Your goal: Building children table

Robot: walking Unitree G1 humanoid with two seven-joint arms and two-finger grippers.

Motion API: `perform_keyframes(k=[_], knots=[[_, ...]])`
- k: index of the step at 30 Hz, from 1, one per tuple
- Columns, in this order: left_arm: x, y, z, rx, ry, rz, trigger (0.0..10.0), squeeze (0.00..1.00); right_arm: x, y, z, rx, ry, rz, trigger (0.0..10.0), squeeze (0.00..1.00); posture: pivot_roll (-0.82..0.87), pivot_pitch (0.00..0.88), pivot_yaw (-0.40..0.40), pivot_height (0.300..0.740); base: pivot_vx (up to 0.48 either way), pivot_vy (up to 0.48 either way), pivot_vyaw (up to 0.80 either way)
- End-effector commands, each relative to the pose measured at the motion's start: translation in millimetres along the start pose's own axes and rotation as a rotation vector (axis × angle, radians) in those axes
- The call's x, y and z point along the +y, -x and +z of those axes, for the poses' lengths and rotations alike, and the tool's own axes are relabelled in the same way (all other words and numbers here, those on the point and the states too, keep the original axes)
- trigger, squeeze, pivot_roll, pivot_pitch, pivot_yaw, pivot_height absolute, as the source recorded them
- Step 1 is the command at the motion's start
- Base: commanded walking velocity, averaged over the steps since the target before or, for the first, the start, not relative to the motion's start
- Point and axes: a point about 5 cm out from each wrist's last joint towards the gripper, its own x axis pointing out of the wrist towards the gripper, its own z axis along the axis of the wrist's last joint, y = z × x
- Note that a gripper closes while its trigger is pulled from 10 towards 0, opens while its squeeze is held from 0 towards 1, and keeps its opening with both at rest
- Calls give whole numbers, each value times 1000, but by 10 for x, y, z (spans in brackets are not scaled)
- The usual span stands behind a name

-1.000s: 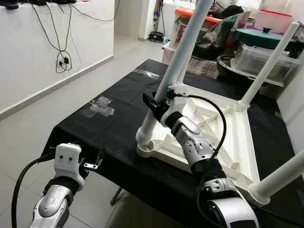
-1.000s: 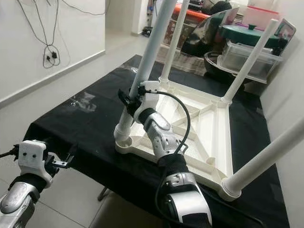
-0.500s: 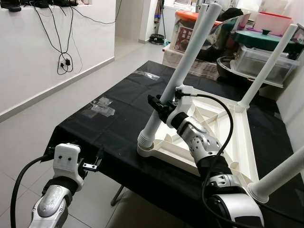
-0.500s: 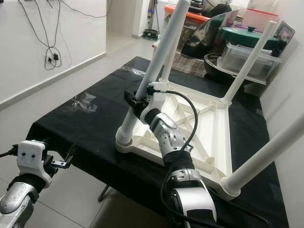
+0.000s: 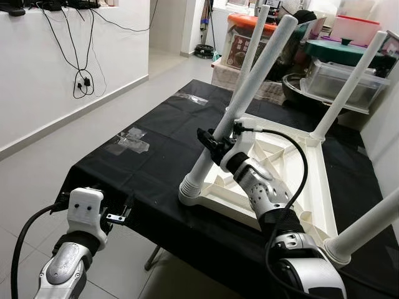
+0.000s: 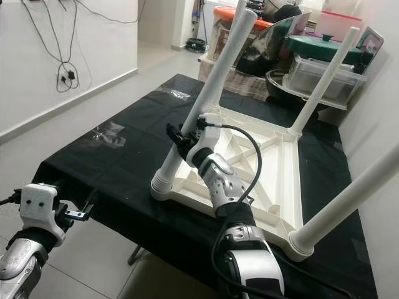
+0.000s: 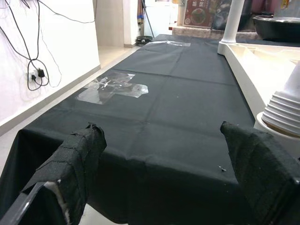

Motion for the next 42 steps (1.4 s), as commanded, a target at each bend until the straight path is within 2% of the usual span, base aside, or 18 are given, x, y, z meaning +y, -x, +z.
perform_keyframes(k=[1,2,3,4,6,9,13,19,21,22,23,25,30,36,37,42], knots=[[0,14,-27,11,2,-10,10000,0,-99,88,-229,76,59,-75,0,0,133,0,-157,740,0,0,0],[0,15,-27,11,2,-10,10000,0,-80,101,-233,57,121,-76,0,0,133,0,-157,740,0,0,0],[0,15,-27,11,2,-10,10000,0,-80,101,-233,57,121,-76,0,0,133,0,-157,740,0,0,0],[0,16,-26,12,1,-10,10000,0,-48,115,-249,45,160,-66,0,0,133,0,-157,740,0,0,0],[0,16,-26,12,1,-10,10000,0,-48,115,-249,45,160,-66,0,0,133,0,-157,740,0,0,0],[-4,26,-28,15,3,-13,10000,0,62,152,-322,51,251,7,0,0,129,0,-151,740,0,0,0],[-7,24,-27,15,4,-14,10000,0,93,154,-340,61,278,40,0,0,129,0,-154,740,0,0,0],[-14,22,-29,15,6,-14,10000,0,142,147,-360,84,283,105,0,0,129,0,-159,740,0,0,0],[-24,32,-46,20,10,-12,10000,0,254,121,-363,112,297,244,0,0,129,0,-167,740,0,0,0],[-24,32,-46,20,10,-12,10000,0,254,121,-363,112,297,244,0,0,129,0,-167,740,0,0,0],[-30,35,-49,20,12,-11,10000,0,306,103,-358,130,297,313,0,0,128,0,-172,740,0,0,0],[-30,35,-49,20,12,-11,10000,0,306,103,-358,130,297,313,0,0,128,0,-172,740,0,0,0],[-22,76,-41,17,16,10,10000,0,469,51,-301,149,311,501,0,0,145,0,-197,740,0,0,0],[-16,113,-46,21,19,21,10000,0,542,37,-320,156,306,547,0,0,155,0,-211,740,0,0,0],[-12,154,-48,24,26,35,10000,0,609,37,-358,161,290,575,0,0,158,0,-220,740,0,0,0],[-15,189,-51,27,31,43,10000,0,631,52,-394,166,268,589,0,0,159,0,-224,740,0,0,0]])
